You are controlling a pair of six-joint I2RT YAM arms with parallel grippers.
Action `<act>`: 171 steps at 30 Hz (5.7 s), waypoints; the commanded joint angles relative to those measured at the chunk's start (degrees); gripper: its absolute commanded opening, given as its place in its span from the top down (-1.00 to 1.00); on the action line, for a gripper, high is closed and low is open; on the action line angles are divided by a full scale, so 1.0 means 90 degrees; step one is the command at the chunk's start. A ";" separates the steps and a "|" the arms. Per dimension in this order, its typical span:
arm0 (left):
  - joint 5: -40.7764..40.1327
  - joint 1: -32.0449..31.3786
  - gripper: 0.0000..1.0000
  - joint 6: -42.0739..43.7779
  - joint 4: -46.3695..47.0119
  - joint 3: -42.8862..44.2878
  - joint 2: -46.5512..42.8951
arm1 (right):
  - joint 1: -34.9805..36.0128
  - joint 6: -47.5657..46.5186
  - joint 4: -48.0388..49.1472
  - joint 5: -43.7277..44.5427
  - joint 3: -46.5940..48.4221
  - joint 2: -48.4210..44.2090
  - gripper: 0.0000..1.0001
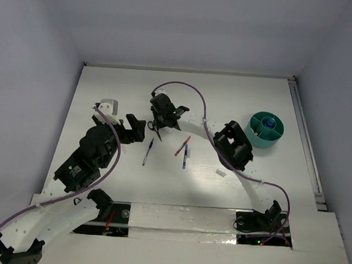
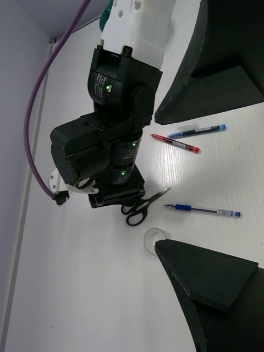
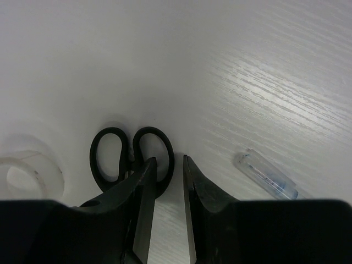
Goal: Sort the stationery into containers
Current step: Pick up the scissors from the center of the board, then place the scissors in the storage box.
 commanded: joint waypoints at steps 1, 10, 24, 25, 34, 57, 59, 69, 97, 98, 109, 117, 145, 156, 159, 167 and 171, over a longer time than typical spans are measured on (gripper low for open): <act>0.0082 0.0045 -0.65 0.0044 0.0376 -0.0023 0.0039 | 0.0071 -0.0030 0.0076 -0.0364 0.0060 0.0062 0.36; 0.0237 0.0103 -0.52 0.0063 0.0580 -0.0111 -0.0145 | 0.0071 -0.0059 0.0853 -0.0198 -0.0876 -0.0268 1.00; 0.1808 0.0493 0.20 -0.0025 0.1098 -0.0199 0.0302 | -0.0163 -0.0939 0.3140 -0.2217 -0.3629 -0.3715 1.00; 0.1946 0.0494 0.20 -0.0063 0.1166 -0.0199 0.0428 | -0.0163 -0.0919 0.3305 -0.2346 -0.4009 -0.3891 1.00; 0.3040 0.0640 0.11 -0.0659 0.1548 -0.0209 0.0984 | -0.0105 -0.0470 0.4098 -0.2728 -0.5565 -0.5707 1.00; 0.3188 0.0640 0.11 -0.1372 0.1939 -0.0414 0.1670 | 0.0423 -0.0665 0.4313 -0.2113 -0.6102 -0.6529 1.00; 0.3100 0.0640 0.00 -0.1392 0.1948 -0.0443 0.1621 | 0.0423 -0.0714 0.4264 -0.2074 -0.6093 -0.6539 1.00; 0.3509 0.0640 0.17 -0.1694 0.2339 -0.0678 0.1738 | 0.0423 -0.0685 0.4352 -0.2103 -0.6181 -0.6617 1.00; 0.2396 0.0699 1.00 -0.3723 0.5138 -0.1789 0.0547 | 0.0423 0.2146 0.6309 -0.2442 -0.8435 -0.8815 -0.96; 0.2464 0.0699 1.00 -0.3861 0.5335 -0.1868 0.0547 | 0.0423 0.2379 0.6547 -0.2551 -0.8504 -0.8679 -0.96; 0.2816 0.0699 1.00 -0.4488 0.6539 -0.2309 0.0381 | 0.0423 0.2548 0.7994 -0.3002 -0.8115 -0.7458 -0.62; 0.2865 0.0699 1.00 -0.4497 0.6489 -0.2425 0.0205 | 0.0423 0.2665 0.8775 -0.2845 -0.7763 -0.6901 -0.23; 0.2387 0.0699 -0.69 -0.2790 0.3728 -0.1538 -0.0361 | 0.0218 0.1016 0.3682 -0.1625 -0.6357 -0.7944 1.00; 0.2883 0.0699 -0.98 -0.0485 0.0680 -0.0141 -0.0430 | -0.1744 -0.0274 -0.2637 -0.0395 -0.4766 -0.8541 1.00; 0.3215 0.0699 -0.98 -0.0065 0.0347 -0.0189 -0.0313 | -0.2223 -0.0216 -0.3586 0.0259 -0.4453 -0.8356 1.00; 0.3451 0.0699 -0.98 0.0083 0.0406 -0.0668 -0.0838 | -0.3522 0.0379 -0.4076 0.0545 -0.4285 -0.8258 1.00; 0.3266 0.0699 -0.98 0.0044 0.0415 -0.0736 -0.1347 | -0.3961 0.0760 -0.4135 0.0661 -0.4393 -0.8267 1.00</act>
